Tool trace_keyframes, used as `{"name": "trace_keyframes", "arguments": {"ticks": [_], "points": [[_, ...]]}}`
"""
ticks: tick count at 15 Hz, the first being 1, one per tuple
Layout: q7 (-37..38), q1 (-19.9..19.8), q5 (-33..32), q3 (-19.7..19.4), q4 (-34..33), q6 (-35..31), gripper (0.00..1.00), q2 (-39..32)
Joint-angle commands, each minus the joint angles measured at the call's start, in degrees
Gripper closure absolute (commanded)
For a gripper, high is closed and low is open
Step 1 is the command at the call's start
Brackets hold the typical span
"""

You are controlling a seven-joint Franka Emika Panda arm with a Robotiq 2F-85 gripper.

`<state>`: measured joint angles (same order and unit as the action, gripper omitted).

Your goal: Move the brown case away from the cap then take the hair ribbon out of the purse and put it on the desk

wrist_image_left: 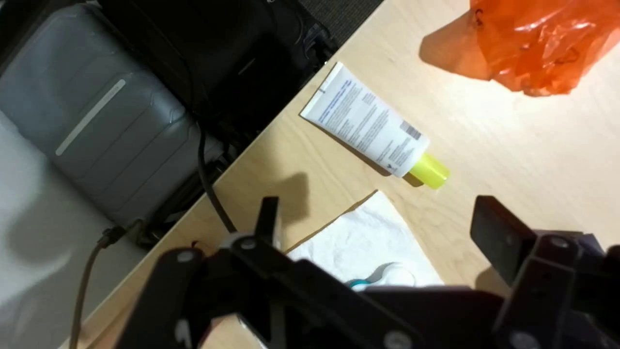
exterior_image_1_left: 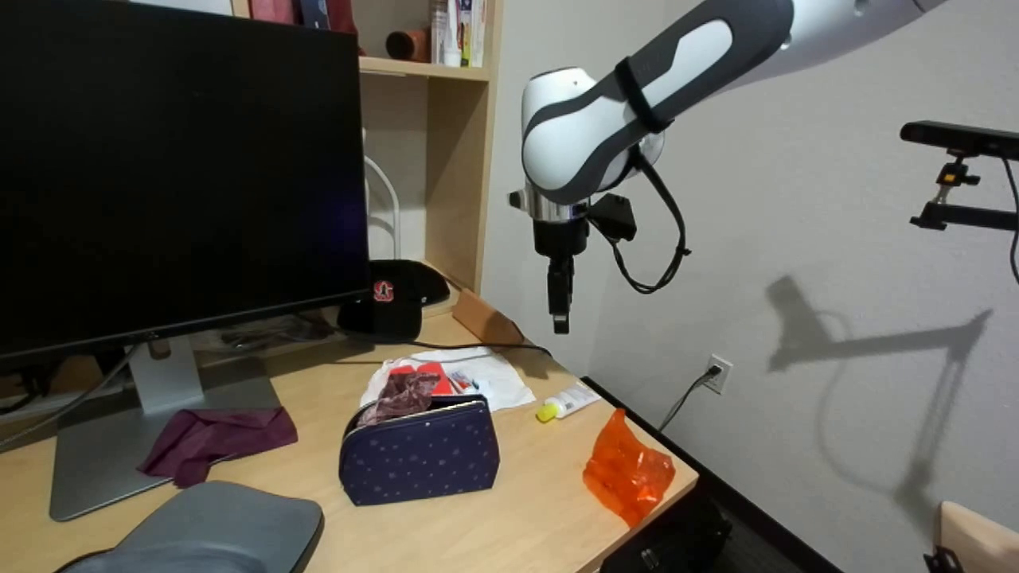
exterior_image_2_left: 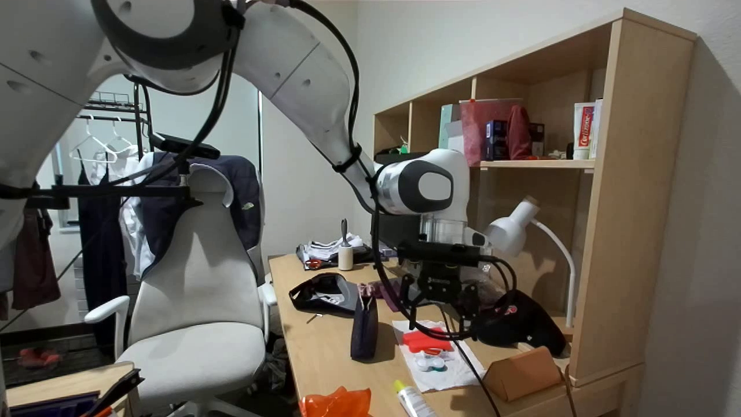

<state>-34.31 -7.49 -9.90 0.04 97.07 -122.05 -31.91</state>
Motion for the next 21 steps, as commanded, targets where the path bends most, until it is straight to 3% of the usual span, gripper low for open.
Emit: {"name": "trace_keyframes", "arguments": {"ticks": [1, 4, 6, 9, 17, 21], "points": [[-1.5, 0.1, -1.1, 0.3, 0.6, -0.6, 0.0, 0.0], [-3.7, 0.2, -2.2, 0.4, 1.4, -1.5, 0.0, 0.0], [-13.2, -1.6, -1.5, 2.7, 1.1, -2.1, 0.0, 0.4], [-21.0, -1.9, 0.9, 4.8, 1.3, -2.9, 0.0, 1.6], [-39.1, 1.0, 7.9, 11.2, 1.3, 0.6, 0.0, 3.4], [-39.0, 4.4, 9.0, 11.8, 1.4, 1.0, 0.0, 3.1]]}}
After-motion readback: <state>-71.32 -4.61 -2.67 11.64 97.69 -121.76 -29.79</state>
